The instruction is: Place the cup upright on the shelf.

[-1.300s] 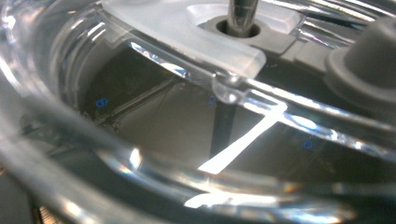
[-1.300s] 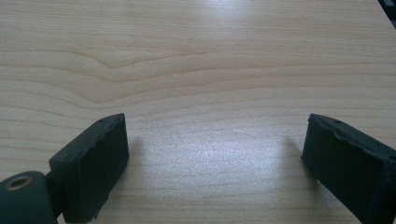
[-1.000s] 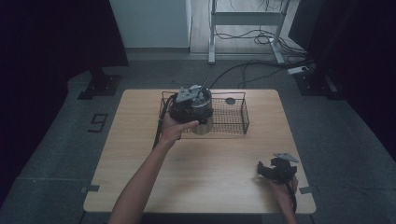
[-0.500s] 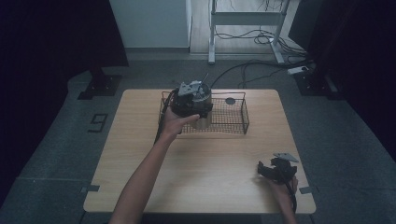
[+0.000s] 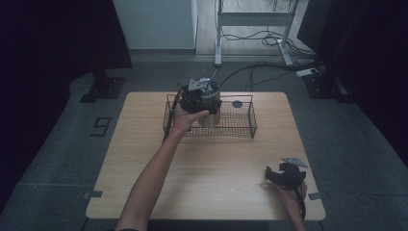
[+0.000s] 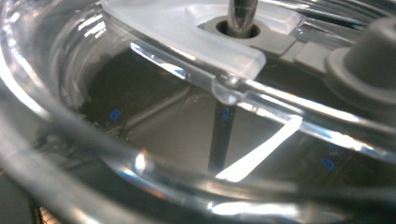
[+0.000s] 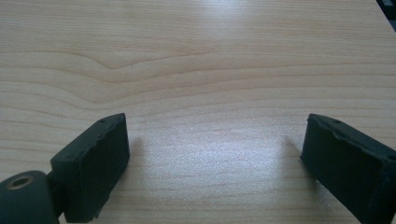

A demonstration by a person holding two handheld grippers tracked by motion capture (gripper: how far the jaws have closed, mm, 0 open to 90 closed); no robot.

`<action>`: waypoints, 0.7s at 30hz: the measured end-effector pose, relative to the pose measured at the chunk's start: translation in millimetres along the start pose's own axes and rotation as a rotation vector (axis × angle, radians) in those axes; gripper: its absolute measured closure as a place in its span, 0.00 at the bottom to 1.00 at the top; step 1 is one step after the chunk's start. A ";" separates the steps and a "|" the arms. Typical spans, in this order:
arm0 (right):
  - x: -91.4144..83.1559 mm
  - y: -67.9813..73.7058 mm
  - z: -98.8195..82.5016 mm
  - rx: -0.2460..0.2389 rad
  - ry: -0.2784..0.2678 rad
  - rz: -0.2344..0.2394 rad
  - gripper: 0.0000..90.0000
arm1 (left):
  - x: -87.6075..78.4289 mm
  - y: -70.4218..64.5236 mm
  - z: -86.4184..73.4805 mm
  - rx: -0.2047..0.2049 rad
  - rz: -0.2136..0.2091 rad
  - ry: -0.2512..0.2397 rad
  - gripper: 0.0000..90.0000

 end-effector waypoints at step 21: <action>0.0 -0.3 0.0 -0.002 -0.002 -0.001 0.09 | 35.7 17.4 -9.9 -0.020 0.060 0.023 0.04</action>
Point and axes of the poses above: each handheld gripper's, and its own axes: x roughly forward along the jaws, z roughly out of its top, y roughly to its left, the point moved 4 cm from there along x, roughly forward along the jaws, and after that the axes turned 10 degrees about -y, right-handed, at the moved point
